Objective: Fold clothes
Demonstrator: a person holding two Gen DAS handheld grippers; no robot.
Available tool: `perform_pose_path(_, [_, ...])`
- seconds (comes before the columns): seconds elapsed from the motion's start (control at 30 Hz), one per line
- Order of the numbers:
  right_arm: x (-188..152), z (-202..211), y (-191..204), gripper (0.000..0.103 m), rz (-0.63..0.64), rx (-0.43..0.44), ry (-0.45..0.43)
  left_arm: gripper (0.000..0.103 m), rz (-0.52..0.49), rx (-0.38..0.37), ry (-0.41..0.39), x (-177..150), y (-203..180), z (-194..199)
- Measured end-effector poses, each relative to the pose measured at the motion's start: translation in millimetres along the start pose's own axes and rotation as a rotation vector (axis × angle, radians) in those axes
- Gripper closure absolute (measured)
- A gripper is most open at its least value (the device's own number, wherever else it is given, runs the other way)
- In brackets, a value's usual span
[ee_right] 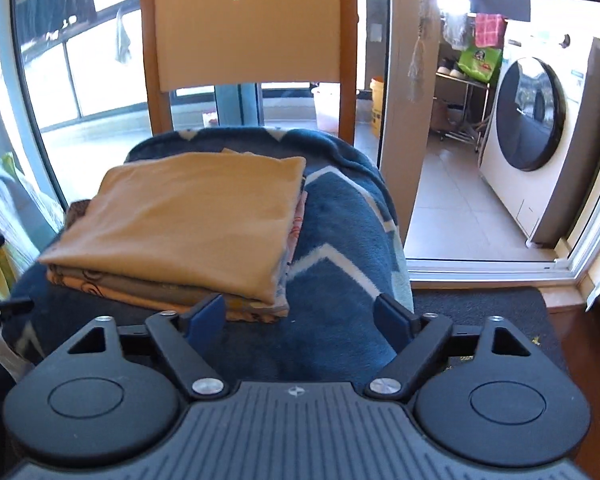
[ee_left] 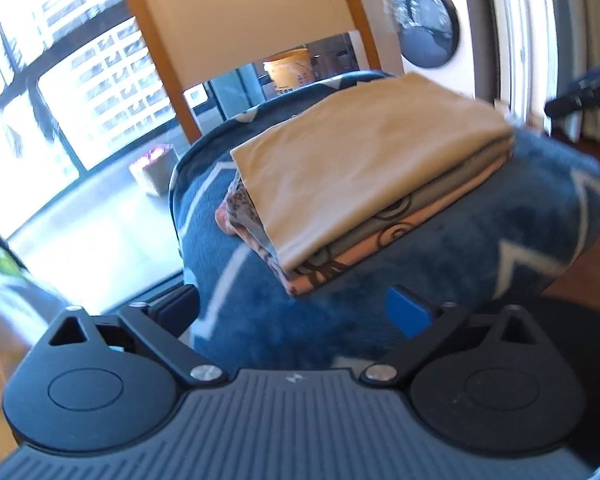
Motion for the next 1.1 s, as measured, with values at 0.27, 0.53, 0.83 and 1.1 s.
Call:
perform_pose_path(0.27, [-25.0, 49.3, 29.2, 0.002, -0.119, 0.055, -0.019, 0.001, 0.263, -0.059, -0.008, -9.9, -5.8, 48.0])
perform_pose_path(0.53, [-54.1, 81.6, 63.0, 0.000, -0.077, 0.064, -0.016, 0.001, 0.384, -0.079, -0.011, -20.1, -16.7, 85.0])
perform_pose_path(0.83, [-78.4, 116.6, 85.2, 0.000, -0.068, 0.075, -0.024, 0.001, 0.382, -0.068, -0.041, -33.4, -36.7, 116.7])
perform_pose_path(1.1, [-86.6, 121.8, 96.3, 0.000, -0.041, 0.051, -0.019, 0.001, 0.402, -0.079, 0.011, -44.4, -49.0, 111.5])
Point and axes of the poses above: each gripper's, at about its wrist camera, not at the fingertips, and z roughly against the way its jaws point, y to its left, x to its top, the point moved 4 cm from there along -z, roughly the way its jaws point, and after that the axes turned 12 degrees about y, right-handed, at the moved point
